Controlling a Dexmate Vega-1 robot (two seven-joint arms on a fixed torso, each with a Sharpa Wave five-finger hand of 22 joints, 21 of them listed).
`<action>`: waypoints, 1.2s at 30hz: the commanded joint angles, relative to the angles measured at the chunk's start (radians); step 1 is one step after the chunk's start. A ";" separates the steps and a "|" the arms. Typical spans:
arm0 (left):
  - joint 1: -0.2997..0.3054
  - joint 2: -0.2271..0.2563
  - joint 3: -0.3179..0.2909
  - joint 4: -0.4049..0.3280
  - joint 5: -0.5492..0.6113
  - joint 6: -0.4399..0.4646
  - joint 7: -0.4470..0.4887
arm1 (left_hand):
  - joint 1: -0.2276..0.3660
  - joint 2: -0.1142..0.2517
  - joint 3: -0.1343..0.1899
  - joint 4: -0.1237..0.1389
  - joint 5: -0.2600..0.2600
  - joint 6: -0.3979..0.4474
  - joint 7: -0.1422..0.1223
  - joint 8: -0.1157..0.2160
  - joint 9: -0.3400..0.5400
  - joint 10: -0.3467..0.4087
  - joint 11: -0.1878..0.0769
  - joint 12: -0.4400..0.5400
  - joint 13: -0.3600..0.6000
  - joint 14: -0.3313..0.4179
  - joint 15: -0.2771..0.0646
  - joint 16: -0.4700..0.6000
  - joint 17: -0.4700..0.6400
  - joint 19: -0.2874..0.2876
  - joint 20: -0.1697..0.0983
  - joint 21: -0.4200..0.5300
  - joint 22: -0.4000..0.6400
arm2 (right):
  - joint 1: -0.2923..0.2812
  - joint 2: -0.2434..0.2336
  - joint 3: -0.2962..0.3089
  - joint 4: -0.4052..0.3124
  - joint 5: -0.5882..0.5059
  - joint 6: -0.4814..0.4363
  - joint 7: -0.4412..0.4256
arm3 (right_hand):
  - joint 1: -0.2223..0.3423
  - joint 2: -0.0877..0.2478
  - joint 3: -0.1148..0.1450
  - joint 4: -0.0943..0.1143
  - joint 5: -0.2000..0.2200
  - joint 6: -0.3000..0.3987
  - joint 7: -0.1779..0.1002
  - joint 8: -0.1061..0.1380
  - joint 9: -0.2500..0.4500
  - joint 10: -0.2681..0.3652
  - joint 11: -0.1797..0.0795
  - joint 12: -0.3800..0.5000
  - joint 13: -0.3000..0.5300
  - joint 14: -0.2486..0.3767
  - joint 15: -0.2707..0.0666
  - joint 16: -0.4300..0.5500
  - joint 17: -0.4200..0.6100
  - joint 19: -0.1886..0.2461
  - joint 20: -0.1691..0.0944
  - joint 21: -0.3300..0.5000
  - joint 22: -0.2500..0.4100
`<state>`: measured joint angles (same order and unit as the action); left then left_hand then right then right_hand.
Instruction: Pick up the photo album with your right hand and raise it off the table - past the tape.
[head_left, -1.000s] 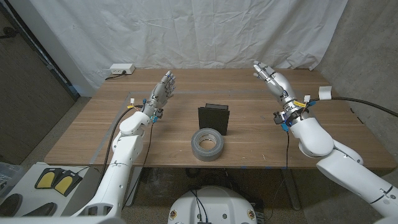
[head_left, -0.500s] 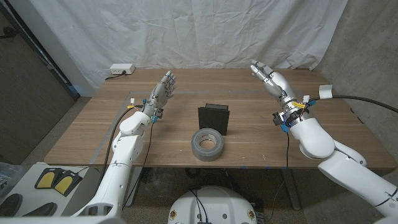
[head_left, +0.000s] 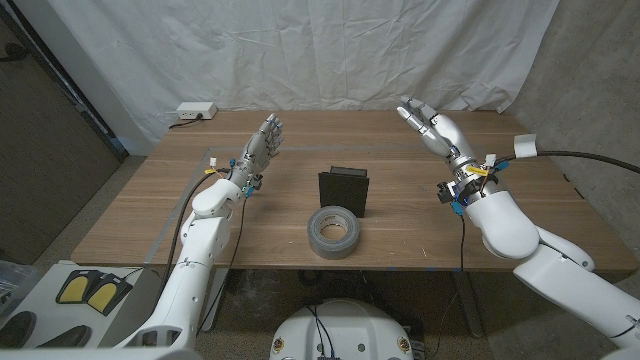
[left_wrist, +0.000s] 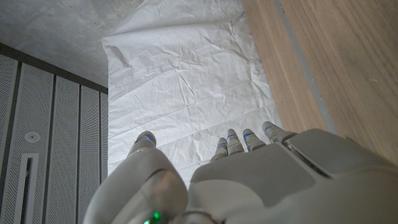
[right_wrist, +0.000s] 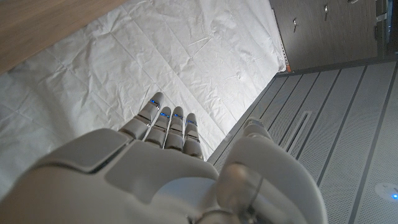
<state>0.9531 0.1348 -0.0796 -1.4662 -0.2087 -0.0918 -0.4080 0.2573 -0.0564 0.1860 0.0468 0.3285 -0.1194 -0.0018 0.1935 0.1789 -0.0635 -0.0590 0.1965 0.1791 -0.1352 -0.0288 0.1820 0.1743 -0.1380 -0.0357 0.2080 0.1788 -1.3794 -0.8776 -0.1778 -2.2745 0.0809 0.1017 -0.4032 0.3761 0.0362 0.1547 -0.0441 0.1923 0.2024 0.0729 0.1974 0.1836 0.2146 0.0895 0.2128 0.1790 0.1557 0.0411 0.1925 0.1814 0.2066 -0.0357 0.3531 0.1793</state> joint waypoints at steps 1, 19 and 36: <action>-0.001 0.000 -0.002 -0.003 0.002 0.001 0.005 | 0.013 0.002 -0.005 -0.002 -0.004 0.001 0.000 0.002 0.006 -0.002 0.000 0.004 0.004 0.001 -0.002 0.002 0.005 -0.001 -0.097 -0.003 0.004 | 0.001 -0.016 -0.013 -0.032 -0.046 -0.022 -0.008 | 0.020 0.001 0.004 -0.012 -0.004 0.013 -0.004 0.009 0.004 0.011 0.004 0.005 0.006 0.009 0.002 0.002 0.001 0.012 0.002 -0.007 0.002; -0.012 -0.001 -0.004 0.013 -0.004 -0.004 -0.002 | 0.016 0.004 -0.009 -0.002 -0.005 0.000 0.000 0.002 0.006 -0.003 0.000 0.004 0.004 0.000 -0.001 0.002 0.005 -0.003 -0.096 -0.004 0.004 | 0.000 -0.035 -0.024 -0.065 -0.099 -0.041 -0.011 | 0.030 -0.009 0.001 -0.023 -0.006 -0.001 0.018 0.001 0.004 0.017 0.006 0.006 0.006 0.019 0.005 0.003 0.002 0.022 0.007 -0.012 0.002; -0.010 -0.001 -0.001 0.004 -0.001 -0.004 0.002 | 0.018 0.006 -0.012 -0.002 -0.006 -0.002 0.000 0.000 0.006 -0.007 0.002 0.002 0.004 -0.004 0.000 0.001 0.005 -0.006 -0.090 -0.005 0.004 | -0.010 -0.053 -0.026 -0.095 -0.136 -0.061 -0.007 | 0.052 -0.009 0.007 -0.039 -0.005 0.006 0.017 0.002 0.004 0.029 0.004 0.008 0.006 0.030 0.004 0.005 0.002 0.031 0.009 -0.017 0.002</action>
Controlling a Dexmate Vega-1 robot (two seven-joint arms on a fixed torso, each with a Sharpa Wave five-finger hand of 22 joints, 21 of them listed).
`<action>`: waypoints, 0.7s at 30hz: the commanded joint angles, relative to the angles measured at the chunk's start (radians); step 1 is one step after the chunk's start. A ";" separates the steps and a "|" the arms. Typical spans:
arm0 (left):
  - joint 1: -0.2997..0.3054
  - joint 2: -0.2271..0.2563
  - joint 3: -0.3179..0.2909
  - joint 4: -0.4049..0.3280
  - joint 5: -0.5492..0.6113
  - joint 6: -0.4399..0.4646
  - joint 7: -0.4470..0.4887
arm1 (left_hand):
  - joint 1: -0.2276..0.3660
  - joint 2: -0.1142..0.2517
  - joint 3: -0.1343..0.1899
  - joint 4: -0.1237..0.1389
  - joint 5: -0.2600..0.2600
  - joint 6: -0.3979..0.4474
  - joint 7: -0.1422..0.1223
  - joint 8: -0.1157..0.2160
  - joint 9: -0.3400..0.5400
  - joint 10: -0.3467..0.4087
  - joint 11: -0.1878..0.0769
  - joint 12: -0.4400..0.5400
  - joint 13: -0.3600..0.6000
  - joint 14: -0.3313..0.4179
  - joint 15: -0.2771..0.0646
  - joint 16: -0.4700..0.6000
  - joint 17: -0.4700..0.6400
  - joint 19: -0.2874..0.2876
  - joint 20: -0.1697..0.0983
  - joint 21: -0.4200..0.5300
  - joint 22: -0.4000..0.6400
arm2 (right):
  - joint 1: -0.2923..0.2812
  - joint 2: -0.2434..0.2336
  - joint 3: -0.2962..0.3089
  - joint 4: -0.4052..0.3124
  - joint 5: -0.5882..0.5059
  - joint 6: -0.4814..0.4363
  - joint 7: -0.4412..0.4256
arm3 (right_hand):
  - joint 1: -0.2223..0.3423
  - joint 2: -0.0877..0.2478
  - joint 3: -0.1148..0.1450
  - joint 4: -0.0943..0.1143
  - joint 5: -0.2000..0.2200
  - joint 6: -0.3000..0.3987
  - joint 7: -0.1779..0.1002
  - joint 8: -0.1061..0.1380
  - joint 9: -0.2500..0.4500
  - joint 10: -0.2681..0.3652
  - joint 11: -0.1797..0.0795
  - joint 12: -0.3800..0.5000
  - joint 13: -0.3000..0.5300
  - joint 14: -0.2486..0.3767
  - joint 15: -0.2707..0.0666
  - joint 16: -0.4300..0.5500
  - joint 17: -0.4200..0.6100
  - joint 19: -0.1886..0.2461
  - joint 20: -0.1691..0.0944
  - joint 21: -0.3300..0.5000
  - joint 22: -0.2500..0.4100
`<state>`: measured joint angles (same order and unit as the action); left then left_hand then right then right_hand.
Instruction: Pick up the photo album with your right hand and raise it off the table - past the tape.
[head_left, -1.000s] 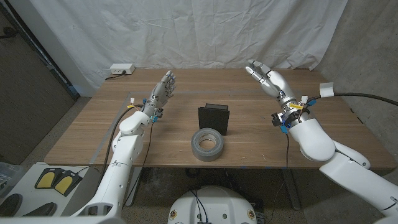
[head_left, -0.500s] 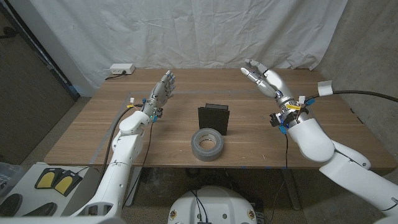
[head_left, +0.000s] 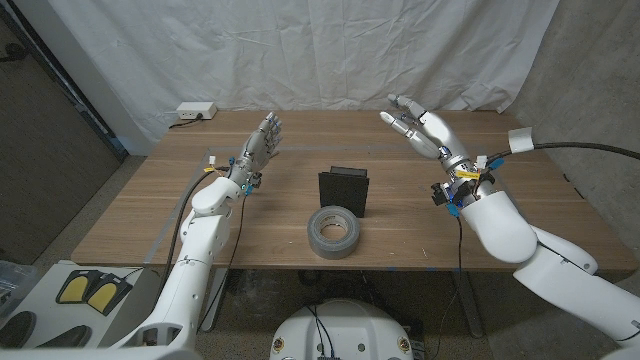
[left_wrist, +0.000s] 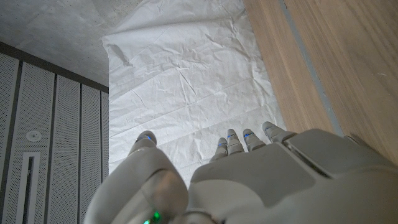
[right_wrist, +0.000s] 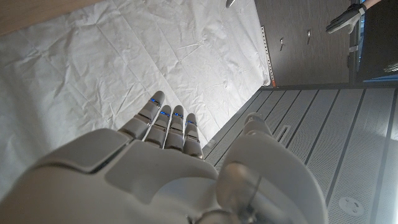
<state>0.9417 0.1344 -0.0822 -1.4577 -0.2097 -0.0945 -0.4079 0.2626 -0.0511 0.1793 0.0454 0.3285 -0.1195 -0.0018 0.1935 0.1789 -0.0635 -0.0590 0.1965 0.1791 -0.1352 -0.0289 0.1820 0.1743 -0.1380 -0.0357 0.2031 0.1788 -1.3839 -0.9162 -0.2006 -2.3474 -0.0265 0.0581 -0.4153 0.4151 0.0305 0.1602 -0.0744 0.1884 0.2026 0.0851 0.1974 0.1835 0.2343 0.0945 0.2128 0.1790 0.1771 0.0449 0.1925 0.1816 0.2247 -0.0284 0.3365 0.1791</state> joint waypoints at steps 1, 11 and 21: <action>0.003 -0.002 0.001 -0.006 0.001 -0.002 0.004 | 0.013 0.001 -0.006 0.000 -0.007 -0.003 -0.001 0.000 0.006 -0.006 0.000 0.003 0.004 -0.004 0.000 0.001 0.005 -0.006 -0.090 0.000 0.004 | -0.006 -0.016 -0.004 -0.025 -0.032 -0.021 0.005 | 0.013 -0.003 0.001 -0.009 -0.002 0.006 0.006 0.002 0.004 0.010 -0.001 0.008 0.006 0.009 0.000 0.005 0.002 0.013 0.001 -0.001 0.003; 0.011 -0.001 0.002 -0.014 0.000 0.001 0.003 | 0.014 0.002 -0.007 0.000 -0.007 -0.004 -0.001 0.000 0.006 -0.008 0.001 0.002 0.004 -0.005 0.000 0.001 0.005 -0.007 -0.088 -0.001 0.004 | -0.015 -0.038 -0.008 -0.062 -0.067 -0.073 0.010 | 0.019 -0.006 0.002 -0.015 -0.001 0.005 0.009 0.001 0.004 0.009 -0.001 0.007 0.006 0.010 0.002 0.004 0.001 0.015 0.004 -0.004 0.003; 0.032 -0.002 -0.006 -0.038 -0.006 -0.002 0.003 | 0.016 0.004 -0.009 0.000 -0.008 -0.003 -0.001 0.000 0.006 -0.009 0.001 0.002 0.004 -0.006 0.000 0.001 0.005 -0.008 -0.087 -0.001 0.004 | -0.024 -0.061 -0.020 -0.113 -0.125 -0.140 0.003 | 0.027 -0.008 0.003 -0.020 -0.001 0.003 0.010 0.000 0.004 0.008 -0.001 0.006 0.006 0.010 0.004 0.003 0.001 0.015 0.006 -0.007 0.003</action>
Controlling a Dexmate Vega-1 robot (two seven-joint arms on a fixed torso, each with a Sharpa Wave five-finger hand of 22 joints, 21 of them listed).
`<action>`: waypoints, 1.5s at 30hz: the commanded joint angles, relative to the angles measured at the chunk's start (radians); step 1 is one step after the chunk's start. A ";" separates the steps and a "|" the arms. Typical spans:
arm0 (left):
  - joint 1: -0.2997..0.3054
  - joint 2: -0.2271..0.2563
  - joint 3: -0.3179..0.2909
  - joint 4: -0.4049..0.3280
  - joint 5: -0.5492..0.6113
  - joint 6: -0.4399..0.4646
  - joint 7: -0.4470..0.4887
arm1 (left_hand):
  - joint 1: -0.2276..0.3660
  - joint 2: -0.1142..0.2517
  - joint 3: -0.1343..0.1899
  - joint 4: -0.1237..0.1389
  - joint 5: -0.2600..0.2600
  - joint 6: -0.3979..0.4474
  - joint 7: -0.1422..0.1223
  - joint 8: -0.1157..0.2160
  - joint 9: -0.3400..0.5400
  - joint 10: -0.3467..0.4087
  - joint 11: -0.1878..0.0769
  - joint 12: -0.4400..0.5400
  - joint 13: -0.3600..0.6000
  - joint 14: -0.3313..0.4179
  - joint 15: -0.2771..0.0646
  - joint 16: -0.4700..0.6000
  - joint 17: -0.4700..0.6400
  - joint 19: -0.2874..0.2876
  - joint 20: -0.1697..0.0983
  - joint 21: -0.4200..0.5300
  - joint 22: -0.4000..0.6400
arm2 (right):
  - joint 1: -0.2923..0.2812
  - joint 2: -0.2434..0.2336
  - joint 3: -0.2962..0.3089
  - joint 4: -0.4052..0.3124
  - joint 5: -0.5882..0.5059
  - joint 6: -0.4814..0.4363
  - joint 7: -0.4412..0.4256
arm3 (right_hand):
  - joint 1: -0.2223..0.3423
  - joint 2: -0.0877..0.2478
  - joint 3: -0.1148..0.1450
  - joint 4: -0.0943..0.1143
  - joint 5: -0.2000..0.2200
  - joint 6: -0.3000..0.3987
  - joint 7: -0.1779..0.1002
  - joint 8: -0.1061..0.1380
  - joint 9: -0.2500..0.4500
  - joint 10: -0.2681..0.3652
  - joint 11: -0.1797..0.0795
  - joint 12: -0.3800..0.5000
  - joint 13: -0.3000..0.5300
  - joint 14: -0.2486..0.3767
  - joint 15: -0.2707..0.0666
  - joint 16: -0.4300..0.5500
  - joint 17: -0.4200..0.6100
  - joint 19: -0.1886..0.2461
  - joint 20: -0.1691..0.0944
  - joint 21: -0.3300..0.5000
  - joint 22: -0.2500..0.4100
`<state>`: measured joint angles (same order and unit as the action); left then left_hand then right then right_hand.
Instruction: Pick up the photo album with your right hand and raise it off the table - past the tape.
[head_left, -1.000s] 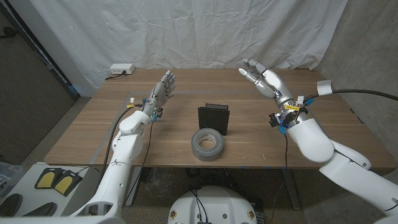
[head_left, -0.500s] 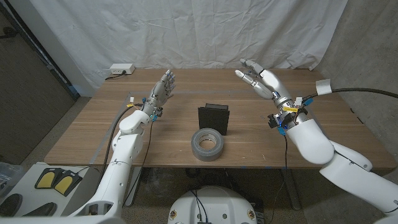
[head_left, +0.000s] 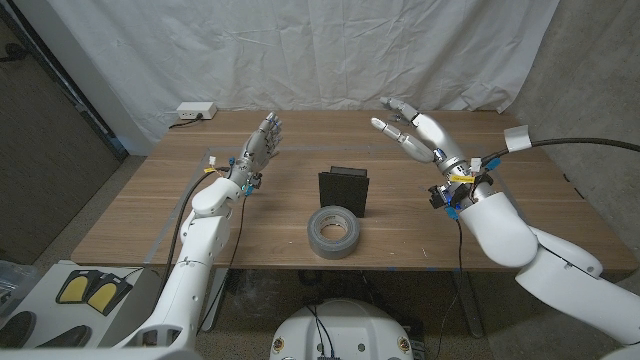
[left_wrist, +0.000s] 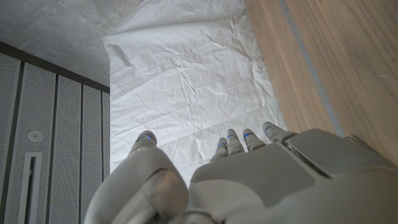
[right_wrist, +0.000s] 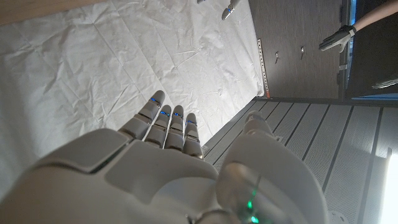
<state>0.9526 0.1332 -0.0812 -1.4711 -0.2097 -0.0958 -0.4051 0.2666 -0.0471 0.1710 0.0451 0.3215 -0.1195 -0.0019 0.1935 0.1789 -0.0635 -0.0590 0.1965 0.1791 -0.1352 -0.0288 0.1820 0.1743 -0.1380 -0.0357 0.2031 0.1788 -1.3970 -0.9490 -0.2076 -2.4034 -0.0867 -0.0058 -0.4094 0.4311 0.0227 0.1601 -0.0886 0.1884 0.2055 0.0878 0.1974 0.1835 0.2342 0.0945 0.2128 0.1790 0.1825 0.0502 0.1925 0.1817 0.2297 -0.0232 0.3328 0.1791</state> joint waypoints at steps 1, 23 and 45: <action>0.024 -0.001 -0.007 -0.028 -0.005 -0.001 0.002 | 0.012 0.000 -0.001 0.000 -0.001 -0.004 -0.001 0.000 0.006 -0.009 0.001 0.002 0.004 -0.006 0.000 0.001 0.005 -0.008 -0.087 -0.001 0.004 | -0.010 -0.032 -0.015 -0.062 -0.069 -0.083 -0.001 | 0.013 -0.001 0.003 -0.008 -0.001 0.001 0.008 0.000 0.004 0.007 -0.001 0.005 0.006 0.005 -0.002 0.002 0.001 0.010 0.002 -0.004 0.003; 0.058 -0.008 -0.012 -0.065 -0.013 -0.009 0.005 | 0.014 0.002 -0.005 0.001 -0.002 -0.009 0.000 -0.002 0.006 -0.012 -0.001 0.001 0.005 -0.009 0.001 0.001 0.006 -0.011 -0.085 -0.001 0.004 | 0.006 -0.071 -0.061 -0.131 -0.152 -0.203 0.006 | 0.039 -0.009 0.006 -0.026 0.003 -0.001 0.004 0.000 0.004 0.004 -0.001 0.003 0.006 0.004 -0.002 0.000 0.001 0.011 0.006 -0.012 0.003; 0.084 -0.010 -0.023 -0.087 -0.019 -0.014 0.009 | 0.016 0.005 -0.009 0.002 -0.004 -0.008 -0.001 -0.001 0.006 -0.013 -0.002 0.002 0.005 -0.011 0.003 0.001 0.006 -0.013 -0.080 -0.002 0.004 | 0.069 -0.073 -0.132 -0.138 -0.217 -0.248 0.031 | 0.131 -0.037 0.019 -0.076 0.030 -0.010 -0.005 0.001 0.005 0.007 -0.016 0.002 0.007 0.021 -0.016 0.003 0.001 0.028 0.003 -0.025 0.002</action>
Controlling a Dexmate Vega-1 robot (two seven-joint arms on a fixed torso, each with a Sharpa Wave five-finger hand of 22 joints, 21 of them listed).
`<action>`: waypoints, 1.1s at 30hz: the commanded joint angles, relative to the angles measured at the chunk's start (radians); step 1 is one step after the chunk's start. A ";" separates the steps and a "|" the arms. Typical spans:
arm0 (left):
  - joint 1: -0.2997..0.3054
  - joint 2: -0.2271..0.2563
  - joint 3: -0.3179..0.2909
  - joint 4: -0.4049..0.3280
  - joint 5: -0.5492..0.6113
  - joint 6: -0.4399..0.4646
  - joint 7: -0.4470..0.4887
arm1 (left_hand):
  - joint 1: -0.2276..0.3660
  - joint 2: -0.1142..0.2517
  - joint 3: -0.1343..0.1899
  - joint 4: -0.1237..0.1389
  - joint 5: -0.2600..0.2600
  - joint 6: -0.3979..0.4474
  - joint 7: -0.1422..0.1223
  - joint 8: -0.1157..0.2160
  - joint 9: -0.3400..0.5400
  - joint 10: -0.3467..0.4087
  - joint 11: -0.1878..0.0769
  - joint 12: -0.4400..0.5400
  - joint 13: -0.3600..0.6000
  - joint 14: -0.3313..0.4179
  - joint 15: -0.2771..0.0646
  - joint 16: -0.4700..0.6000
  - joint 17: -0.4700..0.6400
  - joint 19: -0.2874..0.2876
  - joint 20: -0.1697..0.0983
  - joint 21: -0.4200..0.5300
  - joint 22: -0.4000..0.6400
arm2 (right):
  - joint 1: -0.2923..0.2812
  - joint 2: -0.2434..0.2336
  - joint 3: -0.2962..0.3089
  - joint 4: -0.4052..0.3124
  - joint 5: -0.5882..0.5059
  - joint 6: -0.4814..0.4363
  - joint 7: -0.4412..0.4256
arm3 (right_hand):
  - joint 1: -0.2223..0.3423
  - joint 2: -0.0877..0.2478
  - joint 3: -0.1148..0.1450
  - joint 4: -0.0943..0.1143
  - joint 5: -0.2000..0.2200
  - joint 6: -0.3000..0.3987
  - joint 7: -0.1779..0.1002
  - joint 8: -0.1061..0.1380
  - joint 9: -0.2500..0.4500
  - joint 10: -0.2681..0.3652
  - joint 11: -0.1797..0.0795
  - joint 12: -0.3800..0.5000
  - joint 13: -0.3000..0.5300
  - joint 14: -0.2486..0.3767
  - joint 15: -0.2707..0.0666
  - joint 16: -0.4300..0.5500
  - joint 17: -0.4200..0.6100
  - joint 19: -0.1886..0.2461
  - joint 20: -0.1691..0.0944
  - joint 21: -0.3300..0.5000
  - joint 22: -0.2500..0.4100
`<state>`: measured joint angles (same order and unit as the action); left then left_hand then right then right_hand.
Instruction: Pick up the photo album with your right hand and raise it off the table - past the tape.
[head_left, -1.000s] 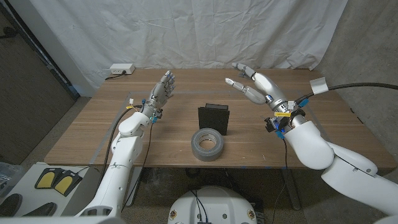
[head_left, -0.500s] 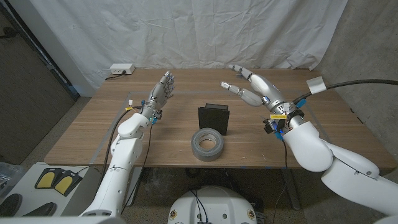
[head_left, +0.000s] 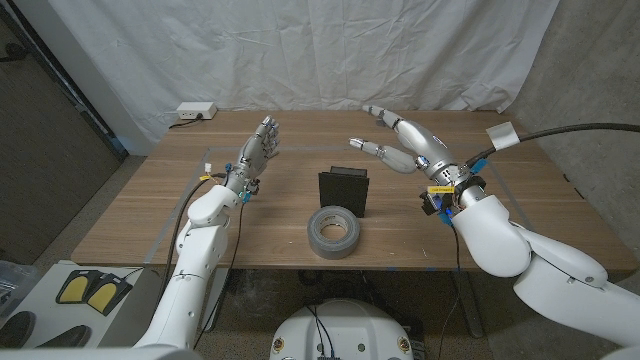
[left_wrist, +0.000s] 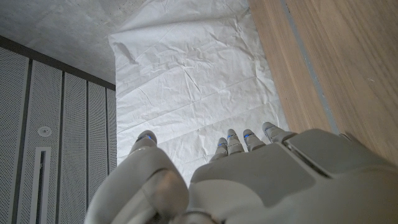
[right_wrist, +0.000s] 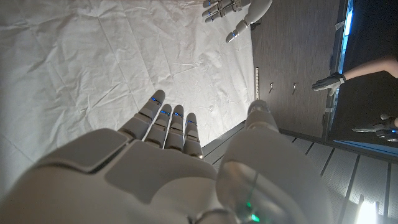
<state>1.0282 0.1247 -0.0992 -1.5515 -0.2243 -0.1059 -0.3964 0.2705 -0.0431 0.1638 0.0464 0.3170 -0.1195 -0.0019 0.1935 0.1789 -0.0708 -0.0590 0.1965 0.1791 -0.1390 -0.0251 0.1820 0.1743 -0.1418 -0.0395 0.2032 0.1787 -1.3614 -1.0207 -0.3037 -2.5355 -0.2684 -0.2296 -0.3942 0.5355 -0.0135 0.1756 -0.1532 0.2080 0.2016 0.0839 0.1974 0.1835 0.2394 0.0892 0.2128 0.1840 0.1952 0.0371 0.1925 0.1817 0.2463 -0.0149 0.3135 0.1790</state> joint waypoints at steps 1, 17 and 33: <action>0.009 0.000 -0.005 -0.007 -0.005 -0.004 -0.001 | 0.013 0.001 -0.002 0.000 0.000 -0.008 -0.001 -0.001 0.006 -0.007 -0.001 0.001 0.005 -0.007 -0.001 0.001 0.006 -0.010 -0.077 -0.002 0.004 | 0.037 -0.002 -0.040 -0.007 -0.041 -0.029 0.020 | 0.032 -0.002 0.005 -0.013 0.012 -0.006 -0.003 0.001 0.005 0.003 -0.013 0.003 0.002 0.009 -0.004 0.003 0.001 0.012 -0.005 -0.006 0.002; 0.005 -0.004 0.001 -0.001 0.005 0.001 0.011 | 0.014 0.004 -0.005 0.001 -0.001 -0.008 0.000 0.000 0.006 -0.005 -0.002 0.002 0.005 -0.007 -0.001 0.002 0.006 -0.013 -0.073 -0.002 0.005 | 0.095 0.018 -0.100 -0.003 -0.111 -0.074 0.053 | 0.123 -0.029 0.014 -0.028 0.043 -0.022 -0.019 0.001 0.006 -0.023 -0.018 -0.007 0.003 -0.010 -0.005 -0.006 0.002 -0.002 -0.003 -0.028 0.003; 0.008 -0.007 0.006 -0.003 0.005 -0.003 0.016 | 0.016 0.006 -0.007 0.002 -0.002 -0.008 -0.004 0.000 0.006 -0.007 -0.005 0.002 0.005 -0.008 0.000 0.002 0.006 -0.014 -0.070 -0.002 0.005 | 0.125 0.013 -0.101 0.008 -0.078 -0.055 0.099 | 0.127 -0.051 -0.005 0.000 0.061 -0.028 -0.015 -0.001 0.007 -0.018 -0.018 -0.002 0.003 0.046 -0.016 0.016 0.009 0.050 -0.002 -0.021 0.006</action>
<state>1.0343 0.1207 -0.0968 -1.5549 -0.2208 -0.1089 -0.3856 0.2758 -0.0379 0.1583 0.0469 0.3170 -0.1195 -0.0019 0.1935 0.1839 -0.0708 -0.0590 0.1965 0.1791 -0.1390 -0.0251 0.1820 0.1743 -0.1470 -0.0341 0.2032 0.1787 -1.2650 -1.0069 -0.3922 -2.5323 -0.3540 -0.2881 -0.3285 0.6674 -0.0565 0.1693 -0.1607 0.2631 0.1729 0.0661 0.1974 0.1887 0.2139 0.0715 0.2049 0.1837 0.2315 0.0204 0.2041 0.1888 0.2853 -0.0181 0.2845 0.1790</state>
